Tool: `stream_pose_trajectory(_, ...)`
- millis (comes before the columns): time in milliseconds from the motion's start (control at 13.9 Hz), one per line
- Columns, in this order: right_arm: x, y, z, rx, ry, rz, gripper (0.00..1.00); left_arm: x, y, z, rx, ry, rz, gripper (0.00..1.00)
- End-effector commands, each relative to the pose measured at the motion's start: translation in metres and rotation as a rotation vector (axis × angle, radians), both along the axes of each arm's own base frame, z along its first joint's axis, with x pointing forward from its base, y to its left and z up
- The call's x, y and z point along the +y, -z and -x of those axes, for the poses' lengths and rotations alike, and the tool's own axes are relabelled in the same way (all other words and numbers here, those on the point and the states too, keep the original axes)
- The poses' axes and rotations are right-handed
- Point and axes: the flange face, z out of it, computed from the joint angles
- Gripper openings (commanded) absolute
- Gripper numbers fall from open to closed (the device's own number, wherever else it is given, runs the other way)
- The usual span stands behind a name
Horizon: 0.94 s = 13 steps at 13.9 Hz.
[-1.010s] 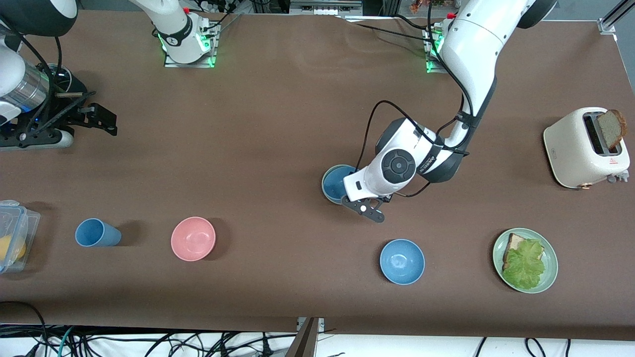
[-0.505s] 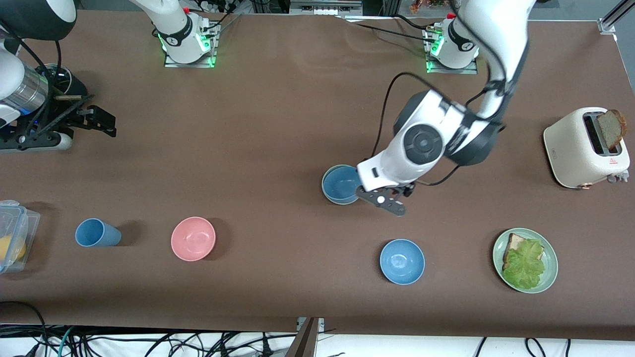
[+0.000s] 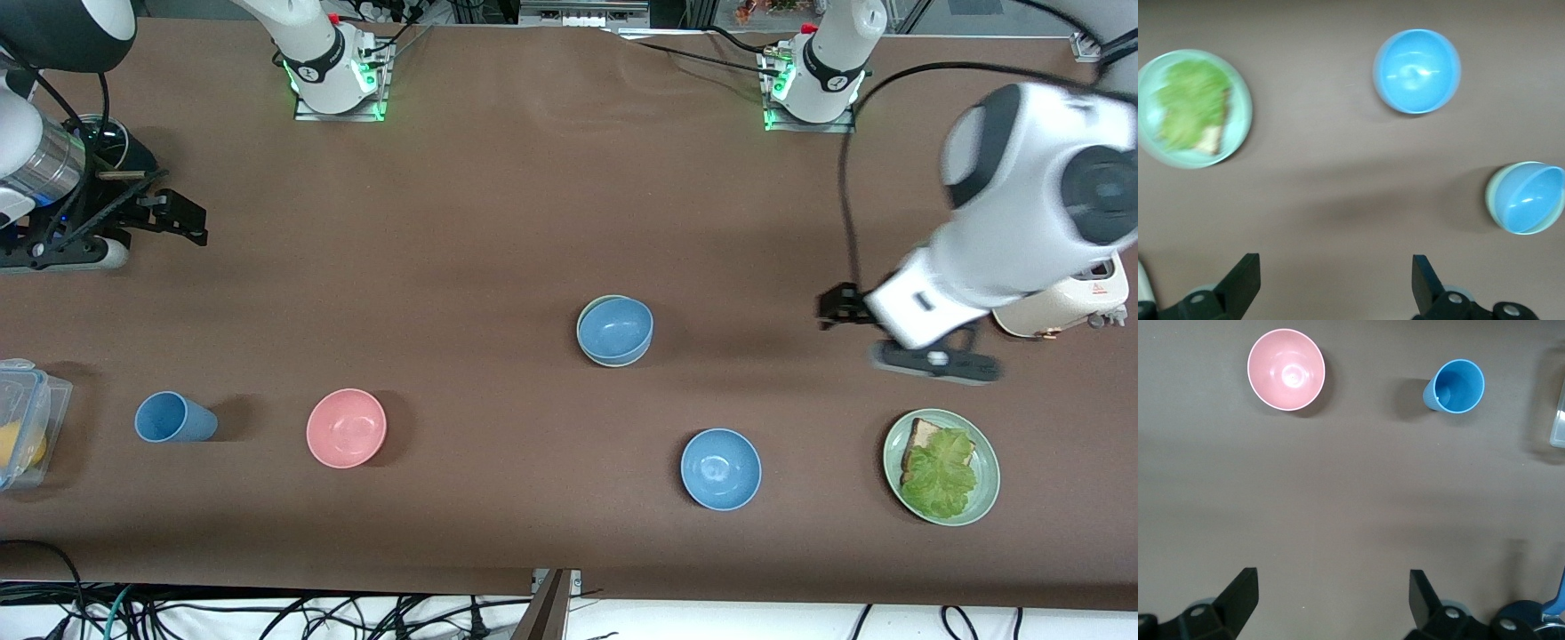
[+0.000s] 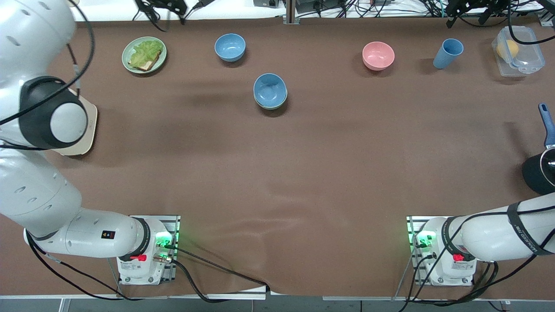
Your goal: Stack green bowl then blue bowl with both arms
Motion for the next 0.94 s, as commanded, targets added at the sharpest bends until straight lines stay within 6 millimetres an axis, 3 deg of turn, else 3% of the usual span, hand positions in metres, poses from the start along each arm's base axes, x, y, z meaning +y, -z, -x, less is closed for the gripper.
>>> stream_pose_trajectory(0,-0.003,-0.006,-0.001,0.002,0.002,-0.002,1.00,0.019,-0.042,0.032,0.018,-0.035,0.008,1.00)
stream_pose_trajectory(216,-0.007,-0.005,-0.001,0.004,0.008,-0.001,1.00,0.027,-0.053,0.096,0.051,-0.060,-0.009,1.00)
stream_pose_trajectory(289,-0.008,-0.005,-0.001,0.004,0.009,-0.003,1.00,0.026,-0.050,0.109,0.060,-0.067,-0.014,1.00)
stream_pose_trajectory(361,-0.008,-0.006,-0.001,0.002,0.009,-0.003,1.00,0.011,-0.051,0.115,0.061,-0.033,-0.020,1.00)
stream_pose_trajectory(505,-0.008,-0.005,-0.001,0.004,0.009,-0.003,1.00,0.004,-0.048,0.113,0.066,-0.025,-0.018,1.00)
stream_pose_trajectory(722,-0.008,-0.005,-0.001,0.004,0.011,-0.003,1.00,0.025,-0.040,0.093,0.079,-0.061,0.001,1.00)
stream_pose_trajectory(866,-0.008,-0.005,-0.001,0.004,0.011,-0.003,1.00,0.027,-0.041,0.087,0.075,-0.063,0.008,1.00)
